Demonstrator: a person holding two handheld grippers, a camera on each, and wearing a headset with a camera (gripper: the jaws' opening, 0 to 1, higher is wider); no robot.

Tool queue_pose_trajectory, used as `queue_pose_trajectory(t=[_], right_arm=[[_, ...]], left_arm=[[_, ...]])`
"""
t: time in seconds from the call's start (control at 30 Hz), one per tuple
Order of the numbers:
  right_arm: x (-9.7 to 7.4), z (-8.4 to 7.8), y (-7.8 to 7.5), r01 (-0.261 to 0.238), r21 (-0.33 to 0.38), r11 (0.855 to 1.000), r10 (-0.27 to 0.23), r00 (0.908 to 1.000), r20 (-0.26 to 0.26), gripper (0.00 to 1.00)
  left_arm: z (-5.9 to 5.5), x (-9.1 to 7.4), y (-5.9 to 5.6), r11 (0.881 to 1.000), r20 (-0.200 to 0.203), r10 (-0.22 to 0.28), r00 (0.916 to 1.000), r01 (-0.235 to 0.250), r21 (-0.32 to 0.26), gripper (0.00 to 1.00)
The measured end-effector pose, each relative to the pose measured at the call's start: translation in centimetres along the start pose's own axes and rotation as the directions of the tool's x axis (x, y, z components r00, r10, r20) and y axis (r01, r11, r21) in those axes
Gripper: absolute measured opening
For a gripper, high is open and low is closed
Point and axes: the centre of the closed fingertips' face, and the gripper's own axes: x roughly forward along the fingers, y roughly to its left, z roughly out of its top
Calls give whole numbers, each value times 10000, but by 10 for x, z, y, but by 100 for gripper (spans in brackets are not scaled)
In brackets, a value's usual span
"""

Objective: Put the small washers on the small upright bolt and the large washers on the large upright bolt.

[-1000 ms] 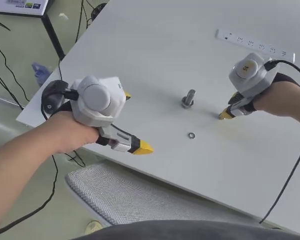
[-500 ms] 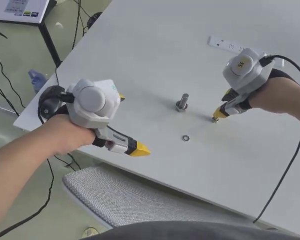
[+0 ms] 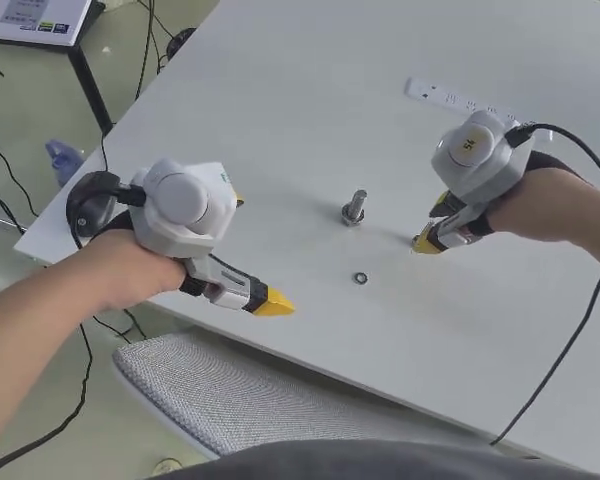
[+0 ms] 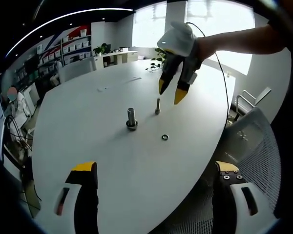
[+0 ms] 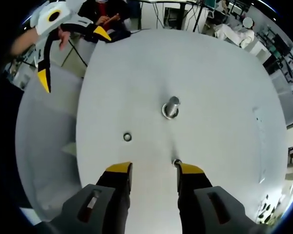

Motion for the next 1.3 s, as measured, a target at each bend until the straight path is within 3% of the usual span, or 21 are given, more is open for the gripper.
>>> queue_pose_trajectory(t=[0.27,0.43,0.67,0.87,1.3], right_arm=[[7,5,13,-176,-159,9997,180,9995,256,37],[22,6,21,-369,-229,9991,375,9989,287,36],[26,15,36,-481,-413,9980,502,9975,497,36],[31,22,42,-498,-450,9977,534,9953,808,34],[60,19,45,-426,-225,9988,441,9966,703,33]], left_arm=[[-1,-6,5,10000,-53,49,10000,-49,41,97],[-3,-6,7,9997,-174,152,9997,-149,169,97],[0,-3,1,9994,-156,134,9998,-129,333,96],[1,-3,1,9995,-51,131,9999,-130,288,96],[5,-6,3,9993,93,213,9997,-216,295,95]])
